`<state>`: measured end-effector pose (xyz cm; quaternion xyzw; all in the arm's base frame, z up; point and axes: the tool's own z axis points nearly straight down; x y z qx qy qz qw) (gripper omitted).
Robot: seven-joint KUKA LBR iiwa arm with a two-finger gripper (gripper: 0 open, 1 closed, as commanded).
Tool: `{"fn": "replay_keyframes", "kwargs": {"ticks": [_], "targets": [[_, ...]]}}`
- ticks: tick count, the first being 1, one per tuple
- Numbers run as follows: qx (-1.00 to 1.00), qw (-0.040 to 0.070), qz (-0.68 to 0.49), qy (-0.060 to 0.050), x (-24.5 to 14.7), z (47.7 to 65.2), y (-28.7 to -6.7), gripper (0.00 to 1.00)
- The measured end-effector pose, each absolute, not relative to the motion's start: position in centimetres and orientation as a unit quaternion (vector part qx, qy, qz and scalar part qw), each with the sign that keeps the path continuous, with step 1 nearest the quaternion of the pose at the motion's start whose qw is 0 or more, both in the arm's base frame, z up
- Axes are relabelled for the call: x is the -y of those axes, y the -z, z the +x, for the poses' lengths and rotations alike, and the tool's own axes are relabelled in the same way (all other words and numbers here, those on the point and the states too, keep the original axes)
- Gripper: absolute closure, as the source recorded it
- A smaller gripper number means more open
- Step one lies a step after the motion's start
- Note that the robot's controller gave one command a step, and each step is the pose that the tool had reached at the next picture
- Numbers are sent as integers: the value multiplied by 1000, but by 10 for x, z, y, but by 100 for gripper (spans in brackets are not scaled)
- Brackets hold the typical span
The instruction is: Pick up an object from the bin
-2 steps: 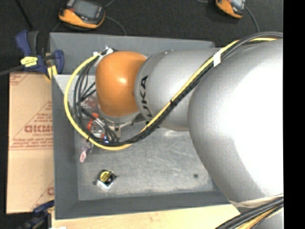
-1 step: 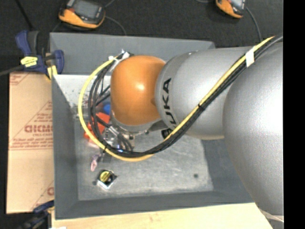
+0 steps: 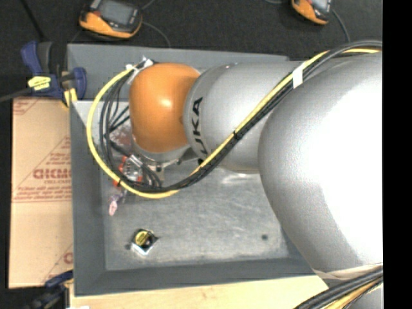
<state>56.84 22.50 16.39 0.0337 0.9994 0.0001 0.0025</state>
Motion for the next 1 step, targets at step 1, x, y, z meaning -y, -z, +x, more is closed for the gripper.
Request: {"fn": "replay_keyframes", "kwargs": {"ticks": [1], "targets": [[-999, 6, 33, -1, -228, 617, -207, 100]]}}
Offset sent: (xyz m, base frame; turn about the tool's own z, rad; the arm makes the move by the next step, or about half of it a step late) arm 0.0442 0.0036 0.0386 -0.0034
